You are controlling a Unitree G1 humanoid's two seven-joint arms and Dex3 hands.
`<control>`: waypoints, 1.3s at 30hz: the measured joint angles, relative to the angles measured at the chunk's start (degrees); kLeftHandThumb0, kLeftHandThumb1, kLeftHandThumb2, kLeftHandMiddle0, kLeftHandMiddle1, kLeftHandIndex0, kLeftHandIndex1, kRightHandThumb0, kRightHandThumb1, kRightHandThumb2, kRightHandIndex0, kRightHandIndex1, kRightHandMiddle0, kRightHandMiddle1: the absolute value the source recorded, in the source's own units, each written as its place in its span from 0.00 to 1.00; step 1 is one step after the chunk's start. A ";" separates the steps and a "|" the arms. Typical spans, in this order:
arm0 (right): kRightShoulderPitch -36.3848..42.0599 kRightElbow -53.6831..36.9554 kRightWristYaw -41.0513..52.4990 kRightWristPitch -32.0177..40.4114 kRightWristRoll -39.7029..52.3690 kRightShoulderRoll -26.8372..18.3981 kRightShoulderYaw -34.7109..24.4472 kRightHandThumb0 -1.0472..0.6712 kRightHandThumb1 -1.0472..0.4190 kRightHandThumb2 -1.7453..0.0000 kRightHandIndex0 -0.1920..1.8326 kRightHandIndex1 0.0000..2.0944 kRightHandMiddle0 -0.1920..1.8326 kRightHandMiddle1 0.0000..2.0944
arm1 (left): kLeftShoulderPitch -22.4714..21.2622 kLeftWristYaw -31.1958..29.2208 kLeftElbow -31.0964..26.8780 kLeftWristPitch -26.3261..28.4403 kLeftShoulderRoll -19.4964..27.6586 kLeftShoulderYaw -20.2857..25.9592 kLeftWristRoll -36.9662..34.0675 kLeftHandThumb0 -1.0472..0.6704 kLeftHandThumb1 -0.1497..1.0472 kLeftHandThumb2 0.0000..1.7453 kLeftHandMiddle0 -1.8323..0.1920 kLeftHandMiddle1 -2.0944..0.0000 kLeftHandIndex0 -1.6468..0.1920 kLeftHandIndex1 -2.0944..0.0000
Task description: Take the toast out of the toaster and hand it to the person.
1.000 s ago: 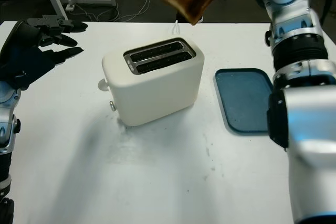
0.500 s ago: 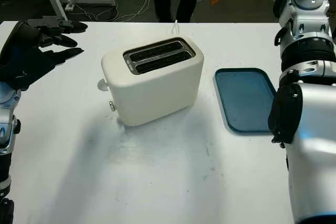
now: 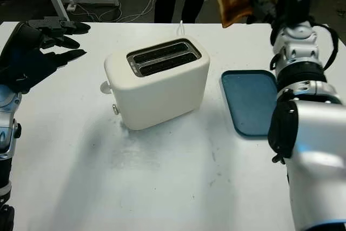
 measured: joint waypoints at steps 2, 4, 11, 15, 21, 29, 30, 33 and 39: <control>0.11 0.31 -1.88 0.01 -0.52 0.90 0.41 0.52 0.09 0.75 0.42 0.83 0.25 0.83 | 0.01 0.00 0.00 0.01 -0.14 0.00 0.00 0.47 0.89 0.05 0.65 0.61 0.50 0.92; 0.16 0.49 -2.90 0.00 -0.67 1.53 0.52 0.52 0.09 0.76 0.42 0.83 0.24 0.83 | 0.03 0.01 0.00 0.01 -0.22 0.01 -0.01 0.48 0.89 0.05 0.65 0.60 0.50 0.91; 0.81 1.21 -4.31 0.96 0.07 3.35 -0.78 0.52 0.09 0.74 0.44 0.83 0.25 0.75 | 0.14 0.01 0.00 0.00 -0.21 0.01 0.02 0.46 0.89 0.05 0.65 0.60 0.50 0.91; 1.06 1.63 -5.04 1.83 0.44 4.51 -2.09 0.52 0.09 0.74 0.45 0.83 0.18 0.83 | 0.15 0.01 0.00 0.00 -0.20 0.00 0.10 0.45 0.89 0.05 0.65 0.60 0.50 0.91; 1.38 2.29 -5.11 2.86 0.49 5.26 -2.46 0.50 0.09 0.73 0.46 0.83 0.27 0.83 | 0.15 0.01 0.00 0.01 -0.19 0.00 0.26 0.46 0.89 0.05 0.66 0.61 0.50 0.92; 2.24 2.41 -5.09 3.19 0.28 6.16 -2.64 0.50 0.09 0.74 0.44 0.83 0.27 0.83 | 0.17 0.01 0.00 0.00 -0.19 0.00 0.23 0.45 0.89 0.05 0.65 0.60 0.50 0.91; 2.40 2.44 -5.09 3.19 0.34 6.30 -2.83 0.50 0.09 0.75 0.44 0.83 0.27 0.83 | 0.17 0.01 0.00 0.00 -0.19 0.00 0.26 0.44 0.89 0.05 0.65 0.60 0.50 0.92; 2.54 2.60 -5.20 3.83 0.37 6.56 -3.03 0.50 0.09 0.76 0.41 0.83 0.20 0.83 | 0.17 0.01 0.00 0.00 -0.19 0.00 0.24 0.45 0.89 0.05 0.66 0.61 0.50 0.92; 2.57 2.64 -5.18 4.50 0.21 6.91 -3.07 0.48 0.09 0.76 0.37 0.83 0.13 0.83 | 0.17 0.01 0.00 0.03 -0.19 0.00 0.28 0.45 0.89 0.05 0.65 0.61 0.50 0.91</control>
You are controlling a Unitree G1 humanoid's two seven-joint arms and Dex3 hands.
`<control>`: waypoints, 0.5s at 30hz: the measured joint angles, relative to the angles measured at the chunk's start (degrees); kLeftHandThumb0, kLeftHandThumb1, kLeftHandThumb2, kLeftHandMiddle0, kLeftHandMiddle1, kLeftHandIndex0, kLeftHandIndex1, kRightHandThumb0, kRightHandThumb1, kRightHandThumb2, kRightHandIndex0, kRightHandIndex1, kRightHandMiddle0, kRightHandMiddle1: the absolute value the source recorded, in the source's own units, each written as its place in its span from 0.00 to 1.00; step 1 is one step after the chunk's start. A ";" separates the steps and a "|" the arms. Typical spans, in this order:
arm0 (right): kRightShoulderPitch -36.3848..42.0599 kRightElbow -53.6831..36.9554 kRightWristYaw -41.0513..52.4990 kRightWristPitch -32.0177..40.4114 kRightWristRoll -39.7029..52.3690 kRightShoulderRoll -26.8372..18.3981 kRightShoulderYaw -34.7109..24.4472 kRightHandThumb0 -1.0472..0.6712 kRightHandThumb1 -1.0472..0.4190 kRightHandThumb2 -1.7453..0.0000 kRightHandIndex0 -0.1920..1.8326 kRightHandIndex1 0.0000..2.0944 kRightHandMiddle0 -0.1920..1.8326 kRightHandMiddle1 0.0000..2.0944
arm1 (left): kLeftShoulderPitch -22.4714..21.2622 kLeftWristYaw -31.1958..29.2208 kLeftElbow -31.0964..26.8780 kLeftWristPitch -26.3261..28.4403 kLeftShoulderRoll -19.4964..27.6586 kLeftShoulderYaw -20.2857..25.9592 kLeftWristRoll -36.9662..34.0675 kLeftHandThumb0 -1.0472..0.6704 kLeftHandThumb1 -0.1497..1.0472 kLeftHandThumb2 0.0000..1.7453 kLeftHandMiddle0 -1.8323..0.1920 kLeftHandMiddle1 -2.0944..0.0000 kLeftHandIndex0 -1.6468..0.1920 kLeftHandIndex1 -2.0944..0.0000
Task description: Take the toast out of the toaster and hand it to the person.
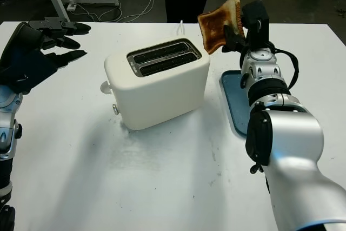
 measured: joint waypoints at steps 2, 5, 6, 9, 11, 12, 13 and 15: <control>0.00 0.00 0.00 0.01 0.08 0.27 -0.28 0.48 0.09 0.76 0.37 0.83 0.14 0.83 | 0.00 0.00 0.00 -0.02 0.00 0.00 -0.03 0.46 0.89 0.05 0.65 0.60 0.50 0.91; 0.00 0.00 0.08 0.01 0.33 0.40 -0.97 0.49 0.09 0.75 0.39 0.83 0.17 0.83 | 0.00 0.00 0.33 -0.11 0.00 0.00 -0.02 0.45 0.89 0.05 0.65 0.60 0.50 0.91; 0.00 0.00 0.16 0.01 0.32 0.40 -1.00 0.49 0.09 0.75 0.39 0.83 0.18 0.83 | 0.00 0.00 0.42 -0.11 0.00 0.00 -0.01 0.45 0.89 0.05 0.65 0.60 0.50 0.91; 0.02 0.00 0.71 0.01 0.27 0.40 -0.97 0.49 0.09 0.75 0.39 0.83 0.19 0.83 | 0.00 -0.01 0.44 -0.10 0.00 0.00 -0.01 0.44 0.89 0.05 0.65 0.61 0.50 0.92; 0.02 0.00 0.72 0.01 0.22 0.40 -0.96 0.49 0.09 0.76 0.39 0.83 0.18 0.83 | 0.00 -0.01 0.44 -0.09 0.00 0.00 -0.01 0.45 0.89 0.04 0.65 0.61 0.50 0.92; 0.02 0.00 0.71 0.01 0.15 0.40 -0.94 0.49 0.09 0.76 0.39 0.83 0.18 0.83 | 0.00 -0.01 0.44 -0.10 0.01 -0.01 0.01 0.45 0.89 0.04 0.65 0.61 0.50 0.91; 0.02 0.00 0.66 0.01 0.07 0.40 -0.91 0.49 0.09 0.76 0.39 0.83 0.17 0.83 | 0.00 -0.01 0.44 -0.10 0.01 -0.02 0.05 0.45 0.89 0.04 0.65 0.61 0.50 0.91; 0.02 0.00 0.66 0.01 -0.16 0.40 -0.80 0.49 0.09 0.76 0.40 0.83 0.17 0.83 | 0.00 -0.01 0.44 -0.10 0.01 -0.02 0.06 0.46 0.89 0.04 0.65 0.61 0.49 0.91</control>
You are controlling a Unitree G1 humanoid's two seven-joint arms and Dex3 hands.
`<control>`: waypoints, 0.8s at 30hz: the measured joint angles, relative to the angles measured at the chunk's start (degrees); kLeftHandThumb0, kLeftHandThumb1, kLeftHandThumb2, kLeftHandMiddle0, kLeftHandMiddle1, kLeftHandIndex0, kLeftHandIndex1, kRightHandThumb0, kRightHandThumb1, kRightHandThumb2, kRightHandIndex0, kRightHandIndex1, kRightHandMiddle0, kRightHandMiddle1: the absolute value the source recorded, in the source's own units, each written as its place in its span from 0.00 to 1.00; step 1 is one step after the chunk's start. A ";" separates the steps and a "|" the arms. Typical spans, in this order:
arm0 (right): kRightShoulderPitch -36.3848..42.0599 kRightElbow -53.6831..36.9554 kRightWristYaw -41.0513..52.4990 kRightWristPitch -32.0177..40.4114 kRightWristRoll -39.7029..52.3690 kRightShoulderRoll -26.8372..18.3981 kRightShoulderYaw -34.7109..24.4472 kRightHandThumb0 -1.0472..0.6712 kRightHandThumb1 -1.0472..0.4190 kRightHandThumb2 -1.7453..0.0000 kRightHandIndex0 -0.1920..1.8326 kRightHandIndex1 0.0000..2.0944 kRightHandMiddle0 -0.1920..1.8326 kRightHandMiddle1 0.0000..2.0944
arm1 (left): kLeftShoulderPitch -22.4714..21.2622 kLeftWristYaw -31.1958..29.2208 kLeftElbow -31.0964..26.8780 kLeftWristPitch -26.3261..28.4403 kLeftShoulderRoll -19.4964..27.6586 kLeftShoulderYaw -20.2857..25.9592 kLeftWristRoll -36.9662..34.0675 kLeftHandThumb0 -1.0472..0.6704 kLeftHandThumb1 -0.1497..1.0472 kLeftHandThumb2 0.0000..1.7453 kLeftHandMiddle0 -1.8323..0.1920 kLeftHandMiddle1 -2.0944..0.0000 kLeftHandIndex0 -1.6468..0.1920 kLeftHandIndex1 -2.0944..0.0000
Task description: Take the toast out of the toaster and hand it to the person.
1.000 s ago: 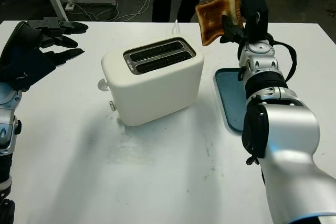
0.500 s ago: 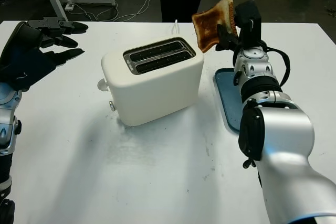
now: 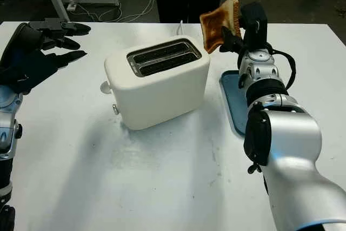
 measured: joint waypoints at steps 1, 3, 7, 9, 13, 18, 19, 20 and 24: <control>0.00 0.00 0.00 0.00 -0.02 0.00 0.00 0.49 0.09 0.76 0.40 0.83 0.17 0.83 | 0.00 0.00 0.00 0.00 0.00 0.00 -0.01 0.46 0.89 0.04 0.65 0.61 0.49 0.91; 0.01 0.00 -0.13 0.00 -0.09 0.00 0.13 0.48 0.09 0.76 0.40 0.83 0.17 0.83 | 0.00 0.00 -0.02 0.04 0.00 0.00 -0.01 0.46 0.89 0.04 0.65 0.61 0.50 0.92; 0.01 0.00 -0.35 0.00 -0.09 0.01 0.11 0.49 0.09 0.77 0.41 0.83 0.17 0.83 | 0.00 0.01 -0.02 0.04 -0.01 0.01 -0.02 0.45 0.89 0.04 0.64 0.60 0.49 0.91; 0.01 0.00 -0.36 0.00 -0.07 0.02 0.08 0.49 0.09 0.77 0.42 0.83 0.19 0.83 | 0.00 0.01 -0.02 0.04 -0.02 0.01 -0.03 0.45 0.89 0.04 0.64 0.60 0.50 0.91; 0.02 0.00 -0.35 -0.01 -0.10 0.07 0.09 0.49 0.09 0.77 0.43 0.83 0.22 0.83 | 0.01 0.01 -0.01 -0.07 -0.02 0.01 -0.05 0.46 0.89 0.04 0.64 0.60 0.49 0.91; 0.02 0.00 -0.39 -0.01 -0.19 0.08 0.82 0.50 0.09 0.77 0.41 0.83 0.22 0.83 | 0.02 0.01 -0.02 -0.18 -0.01 0.01 0.00 0.45 0.89 0.04 0.65 0.60 0.50 0.91; 0.02 0.00 -0.39 -0.01 -0.18 0.09 0.83 0.50 0.09 0.77 0.41 0.83 0.22 0.83 | 0.02 0.01 -0.02 -0.18 -0.01 0.01 0.02 0.45 0.89 0.04 0.65 0.60 0.50 0.91; 0.02 0.00 -0.40 -0.01 -0.17 0.10 0.85 0.50 0.09 0.77 0.41 0.83 0.22 0.83 | 0.02 0.01 -0.02 -0.18 -0.01 0.01 0.07 0.45 0.89 0.04 0.65 0.60 0.50 0.91; 0.06 0.00 -0.34 -0.01 -0.14 0.12 0.84 0.50 0.09 0.76 0.43 0.83 0.25 0.83 | 0.02 0.01 -0.02 -0.17 -0.01 0.01 0.15 0.45 0.89 0.04 0.65 0.61 0.50 0.91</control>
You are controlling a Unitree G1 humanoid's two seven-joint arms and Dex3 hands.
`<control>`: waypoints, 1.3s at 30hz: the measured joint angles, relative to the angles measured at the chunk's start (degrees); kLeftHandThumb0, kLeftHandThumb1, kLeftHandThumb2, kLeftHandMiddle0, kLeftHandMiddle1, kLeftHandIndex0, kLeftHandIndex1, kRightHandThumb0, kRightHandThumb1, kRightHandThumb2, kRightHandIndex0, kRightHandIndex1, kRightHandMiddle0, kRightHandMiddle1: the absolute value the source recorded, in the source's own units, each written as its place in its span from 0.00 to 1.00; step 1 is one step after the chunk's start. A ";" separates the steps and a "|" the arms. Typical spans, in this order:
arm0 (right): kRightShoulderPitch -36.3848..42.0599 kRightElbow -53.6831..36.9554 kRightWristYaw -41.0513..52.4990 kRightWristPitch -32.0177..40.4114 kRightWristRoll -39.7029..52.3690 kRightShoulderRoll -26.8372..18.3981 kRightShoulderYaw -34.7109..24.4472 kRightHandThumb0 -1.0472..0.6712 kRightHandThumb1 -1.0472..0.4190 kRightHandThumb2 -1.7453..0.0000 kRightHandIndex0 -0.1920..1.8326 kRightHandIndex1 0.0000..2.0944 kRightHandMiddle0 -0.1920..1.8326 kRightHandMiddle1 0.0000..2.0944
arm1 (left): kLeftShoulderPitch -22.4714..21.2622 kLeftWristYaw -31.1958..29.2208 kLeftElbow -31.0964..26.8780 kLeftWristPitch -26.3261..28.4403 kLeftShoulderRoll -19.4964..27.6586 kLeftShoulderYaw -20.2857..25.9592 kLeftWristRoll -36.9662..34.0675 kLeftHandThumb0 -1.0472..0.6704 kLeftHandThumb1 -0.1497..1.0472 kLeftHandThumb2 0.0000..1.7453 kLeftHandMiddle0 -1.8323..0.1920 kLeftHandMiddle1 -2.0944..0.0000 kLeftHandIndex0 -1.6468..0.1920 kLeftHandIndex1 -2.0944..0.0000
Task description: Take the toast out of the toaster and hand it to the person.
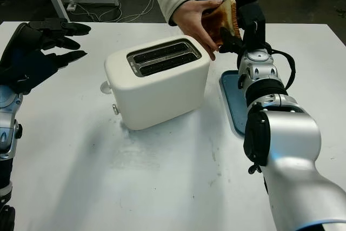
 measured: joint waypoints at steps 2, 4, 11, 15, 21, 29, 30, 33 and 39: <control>0.04 0.00 0.22 -0.01 0.00 0.00 0.05 0.49 0.09 0.76 0.44 0.83 0.26 0.83 | 0.00 0.00 0.00 0.00 0.00 0.00 -0.02 0.46 0.89 0.04 0.65 0.61 0.50 0.91; 0.17 0.00 0.27 -0.01 -0.07 0.00 0.39 0.49 0.09 0.75 0.43 0.83 0.26 0.83 | 0.00 0.00 0.00 0.09 -0.02 0.00 -0.07 0.46 0.89 0.04 0.66 0.61 0.50 0.92; 0.94 0.00 0.34 -0.33 -0.42 0.01 0.81 0.51 0.09 0.77 0.42 0.83 0.25 0.83 | 0.00 0.00 -0.09 0.65 -0.34 0.01 -0.14 0.45 0.89 0.04 0.65 0.61 0.50 0.91; 1.40 0.00 0.35 -1.45 -1.10 0.01 1.68 0.50 0.09 0.77 0.43 0.83 0.27 0.83 | 0.01 0.00 -0.11 0.65 -0.34 0.02 -0.14 0.44 0.89 0.05 0.65 0.61 0.50 0.92; 2.19 -0.01 0.49 -3.97 -4.58 -0.04 4.95 0.31 0.09 0.76 0.34 0.74 0.27 0.68 | 0.18 0.05 -0.09 0.56 -0.35 0.12 -0.16 0.44 0.89 0.04 0.64 0.61 0.50 0.91; 5.03 -0.92 10.60 -10.47 -8.11 -3.27 9.64 0.13 0.09 0.86 0.10 0.00 0.10 0.00 | 1.46 0.82 -0.41 0.56 -0.56 0.22 -0.16 0.44 0.89 0.04 0.65 0.61 0.50 0.92; 5.91 -1.79 10.46 -12.36 -9.24 -3.77 10.65 0.12 0.09 0.88 0.10 0.00 0.10 0.00 | 1.92 0.95 -0.94 0.56 -0.64 0.35 -0.19 0.44 0.89 0.04 0.65 0.61 0.50 0.92; 9.19 -4.23 9.62 -16.84 -9.90 -5.21 11.86 0.18 0.09 0.94 0.10 0.00 0.10 0.00 | 3.24 0.98 -2.19 0.57 -1.02 0.72 -0.56 0.46 0.89 0.05 0.65 0.61 0.50 0.92; 21.94 -16.18 12.34 -25.44 -0.96 -5.44 5.80 0.27 0.09 0.93 0.09 0.00 0.09 0.00 | 5.55 0.82 -7.54 2.03 -1.93 1.65 -0.69 0.50 0.89 0.04 0.66 0.60 0.51 0.92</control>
